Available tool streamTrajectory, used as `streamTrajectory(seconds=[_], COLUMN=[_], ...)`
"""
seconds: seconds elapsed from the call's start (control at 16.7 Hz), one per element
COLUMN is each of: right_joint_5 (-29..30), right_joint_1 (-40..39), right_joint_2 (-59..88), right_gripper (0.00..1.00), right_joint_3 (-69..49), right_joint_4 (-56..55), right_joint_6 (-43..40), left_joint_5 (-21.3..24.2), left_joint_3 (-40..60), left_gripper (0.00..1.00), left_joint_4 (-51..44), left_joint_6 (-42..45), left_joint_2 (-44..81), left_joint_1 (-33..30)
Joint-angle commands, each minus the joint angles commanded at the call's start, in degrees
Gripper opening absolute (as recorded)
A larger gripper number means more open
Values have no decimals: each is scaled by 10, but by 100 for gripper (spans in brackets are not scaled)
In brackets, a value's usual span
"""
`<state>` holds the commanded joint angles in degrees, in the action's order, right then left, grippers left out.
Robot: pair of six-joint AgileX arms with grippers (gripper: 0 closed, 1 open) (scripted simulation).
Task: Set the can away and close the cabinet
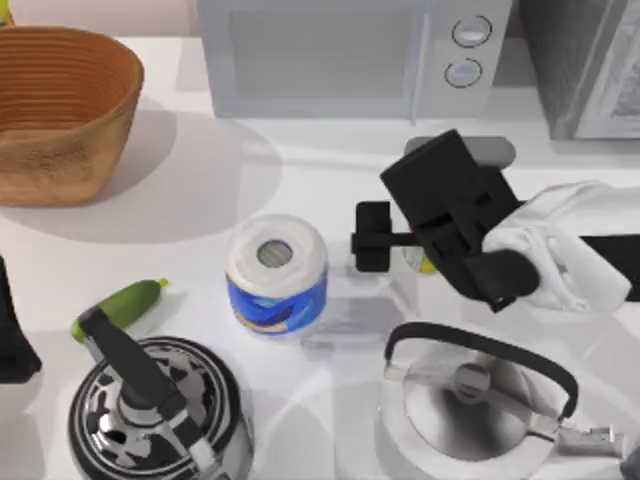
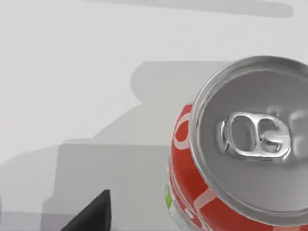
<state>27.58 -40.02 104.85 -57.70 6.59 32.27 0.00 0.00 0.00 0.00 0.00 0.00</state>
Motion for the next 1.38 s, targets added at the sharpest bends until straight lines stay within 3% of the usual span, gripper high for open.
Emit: streamTrajectory(seconds=[0.78,1.38], right_joint_5=[-20,-20], right_joint_1=[36,36], right_joint_2=[111,111], right_gripper=[100,25], right_joint_3=[-41,-41], right_joint_4=[-84,-84], right_joint_6=[-32,-32], left_joint_5=[0,0], left_joint_3=[0,0], left_gripper=[100,100], left_joint_4=[0,0], left_joint_6=[0,0], left_joint_2=[0,0], left_joint_1=[0,0])
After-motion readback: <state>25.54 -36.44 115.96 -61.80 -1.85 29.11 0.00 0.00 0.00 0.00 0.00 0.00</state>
